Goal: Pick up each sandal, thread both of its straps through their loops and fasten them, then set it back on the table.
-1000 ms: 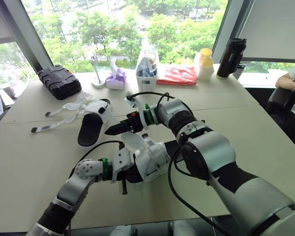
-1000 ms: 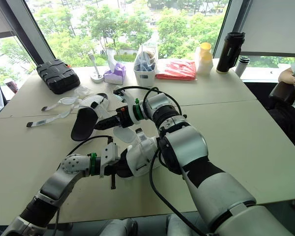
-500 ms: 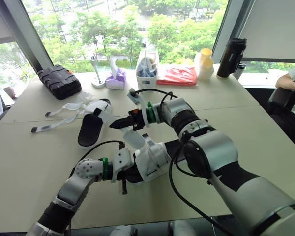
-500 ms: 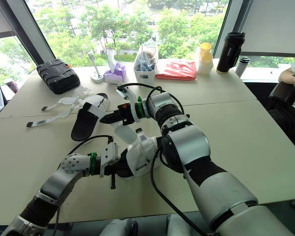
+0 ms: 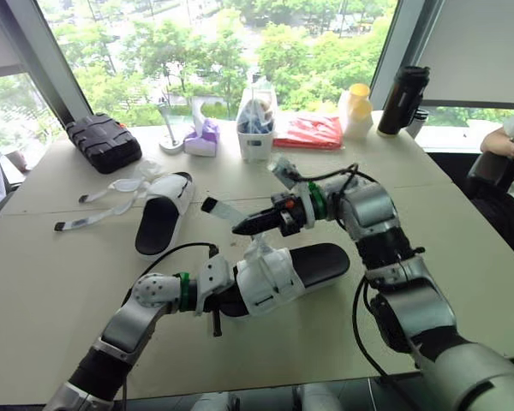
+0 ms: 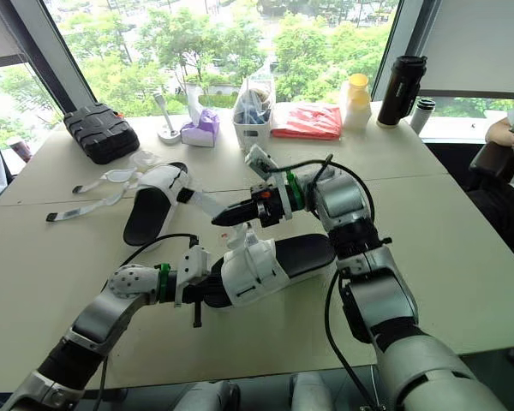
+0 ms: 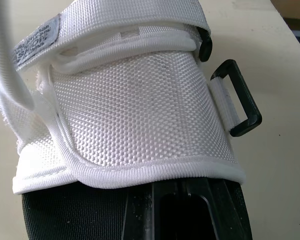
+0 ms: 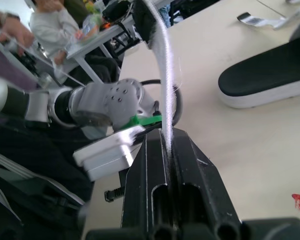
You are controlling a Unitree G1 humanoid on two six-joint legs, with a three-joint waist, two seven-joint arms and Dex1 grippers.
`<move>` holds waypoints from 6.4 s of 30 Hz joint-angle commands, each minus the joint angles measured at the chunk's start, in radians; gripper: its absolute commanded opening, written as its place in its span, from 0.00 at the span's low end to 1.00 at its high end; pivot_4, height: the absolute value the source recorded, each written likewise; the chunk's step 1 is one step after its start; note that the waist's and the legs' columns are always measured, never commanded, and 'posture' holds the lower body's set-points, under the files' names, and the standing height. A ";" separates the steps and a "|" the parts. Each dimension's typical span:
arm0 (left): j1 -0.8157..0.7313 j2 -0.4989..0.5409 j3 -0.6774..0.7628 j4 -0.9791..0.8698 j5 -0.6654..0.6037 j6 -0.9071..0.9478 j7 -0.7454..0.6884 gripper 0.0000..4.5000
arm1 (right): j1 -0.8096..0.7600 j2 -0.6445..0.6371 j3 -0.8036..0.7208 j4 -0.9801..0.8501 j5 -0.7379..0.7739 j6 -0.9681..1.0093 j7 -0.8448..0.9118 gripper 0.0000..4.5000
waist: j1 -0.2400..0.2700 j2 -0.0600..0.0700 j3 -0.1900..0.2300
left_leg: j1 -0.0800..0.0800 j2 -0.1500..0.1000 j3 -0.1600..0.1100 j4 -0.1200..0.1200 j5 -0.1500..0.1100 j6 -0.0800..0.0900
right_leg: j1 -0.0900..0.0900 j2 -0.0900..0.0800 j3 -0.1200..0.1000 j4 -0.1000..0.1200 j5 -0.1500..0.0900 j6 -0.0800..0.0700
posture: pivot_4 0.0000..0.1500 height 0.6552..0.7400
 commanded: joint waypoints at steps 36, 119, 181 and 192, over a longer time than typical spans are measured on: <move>0.053 0.036 -0.026 0.045 0.024 0.068 -0.033 0.00 | 0.280 -0.160 0.279 0.218 -0.134 -1.954 -0.238 0.62 | -0.002 -0.001 -0.001 | 0.003 0.004 0.002 -0.001 0.001 -0.001 | 0.002 0.005 0.002 -0.001 0.000 -0.001 | 1.00 1.00; 0.062 -0.025 -0.098 0.065 0.092 0.012 0.003 0.00 | -0.111 -0.129 0.076 0.116 0.637 0.598 -0.405 0.01 | 0.026 -0.001 -0.010 | 0.001 0.002 0.002 0.001 -0.002 0.004 | 0.004 0.002 0.001 -0.005 0.000 0.000 | 1.00 1.00; 0.061 -0.012 -0.083 0.058 0.092 0.010 0.009 0.00 | 0.075 -0.235 0.293 -0.105 0.221 0.102 -0.171 0.01 | 0.025 0.000 -0.013 | 0.001 0.002 0.002 0.000 -0.002 0.003 | 0.003 0.002 0.001 -0.006 0.000 0.000 | 1.00 1.00; 0.057 -0.012 -0.080 0.064 0.093 0.008 0.008 0.00 | 0.152 -0.209 0.277 -0.208 0.149 -0.054 -0.259 0.01 | 0.024 -0.001 -0.014 | 0.001 0.002 0.002 -0.001 -0.002 0.003 | 0.003 0.002 0.001 -0.006 -0.001 0.001 | 1.00 1.00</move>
